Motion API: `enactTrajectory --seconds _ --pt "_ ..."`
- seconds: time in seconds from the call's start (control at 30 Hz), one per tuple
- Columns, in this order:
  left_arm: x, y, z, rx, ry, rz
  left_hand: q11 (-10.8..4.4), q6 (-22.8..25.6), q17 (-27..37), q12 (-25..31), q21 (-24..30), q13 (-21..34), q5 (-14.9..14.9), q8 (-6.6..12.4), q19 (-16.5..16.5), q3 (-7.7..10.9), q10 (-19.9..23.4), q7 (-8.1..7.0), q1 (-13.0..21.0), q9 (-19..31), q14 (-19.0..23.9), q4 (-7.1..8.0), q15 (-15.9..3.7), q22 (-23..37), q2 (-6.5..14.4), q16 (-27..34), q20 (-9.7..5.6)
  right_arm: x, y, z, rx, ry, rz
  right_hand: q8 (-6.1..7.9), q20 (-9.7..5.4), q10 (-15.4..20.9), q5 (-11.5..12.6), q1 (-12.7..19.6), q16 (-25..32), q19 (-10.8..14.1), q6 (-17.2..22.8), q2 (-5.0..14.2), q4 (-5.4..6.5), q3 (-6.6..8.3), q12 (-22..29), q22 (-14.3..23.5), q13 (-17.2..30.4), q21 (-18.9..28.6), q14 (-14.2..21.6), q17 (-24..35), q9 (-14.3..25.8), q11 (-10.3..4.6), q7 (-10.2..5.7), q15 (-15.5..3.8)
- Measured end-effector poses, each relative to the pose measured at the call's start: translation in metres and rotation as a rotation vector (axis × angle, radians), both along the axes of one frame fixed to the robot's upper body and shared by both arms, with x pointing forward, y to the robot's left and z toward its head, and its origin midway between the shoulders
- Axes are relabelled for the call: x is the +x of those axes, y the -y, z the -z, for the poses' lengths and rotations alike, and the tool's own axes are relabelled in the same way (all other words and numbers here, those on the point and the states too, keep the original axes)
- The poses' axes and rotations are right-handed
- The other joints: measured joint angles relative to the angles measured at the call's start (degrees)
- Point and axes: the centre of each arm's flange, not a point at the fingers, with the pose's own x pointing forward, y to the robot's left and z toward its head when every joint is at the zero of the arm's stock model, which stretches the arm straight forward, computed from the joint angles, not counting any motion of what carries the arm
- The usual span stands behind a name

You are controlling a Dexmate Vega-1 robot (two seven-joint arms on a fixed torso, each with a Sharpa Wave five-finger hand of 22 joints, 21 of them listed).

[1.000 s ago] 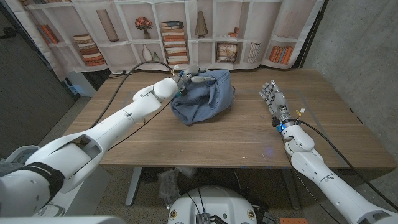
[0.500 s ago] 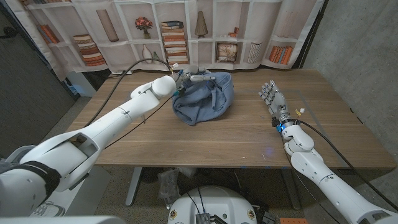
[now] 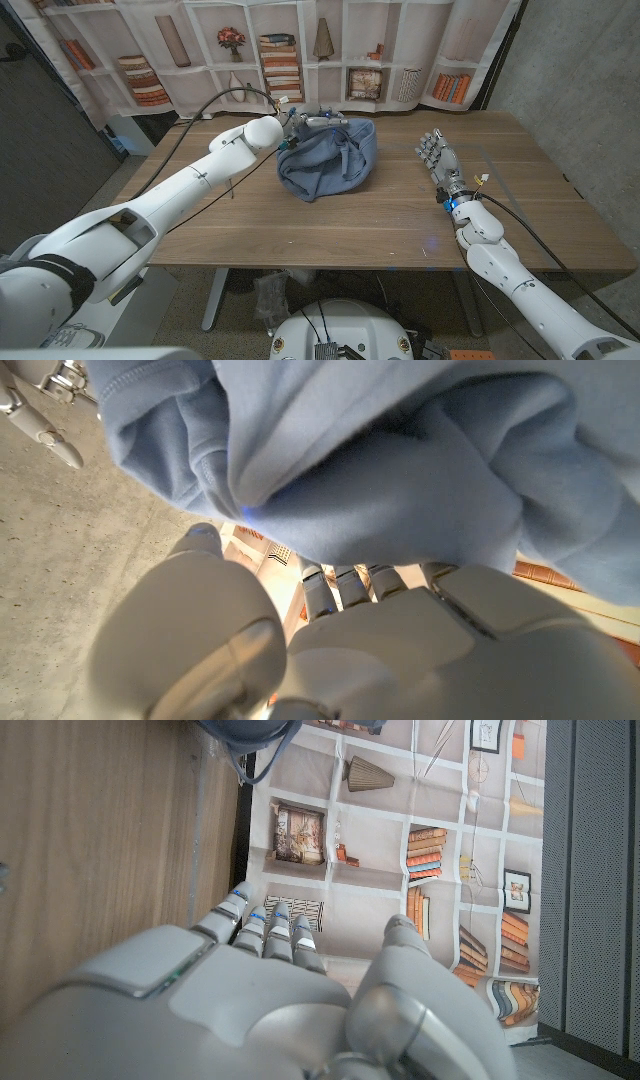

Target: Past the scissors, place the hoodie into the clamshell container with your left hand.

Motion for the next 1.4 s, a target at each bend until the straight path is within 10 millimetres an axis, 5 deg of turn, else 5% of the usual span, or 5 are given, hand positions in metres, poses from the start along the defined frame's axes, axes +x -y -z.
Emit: enactTrajectory --seconds 1.4 --pt "-0.033 0.003 -0.037 0.007 0.083 -0.008 0.09 -0.4 -1.91 0.71 -1.06 -1.52 1.15 -0.89 -0.29 -0.47 -0.49 0.21 -0.88 -0.22 -0.46 -0.48 -0.1 -0.02 0.89 0.73 0.3 -0.002 -0.001 -0.006 -0.003 0.018 0.006 0.0 0.0 0.0 0.01 0.0 0.0 0.0 0.0 0.0 -0.42 -0.06 0.0 0.0 0.0 0.0 0.0 0.0 0.0 0.0 0.0 0.0"
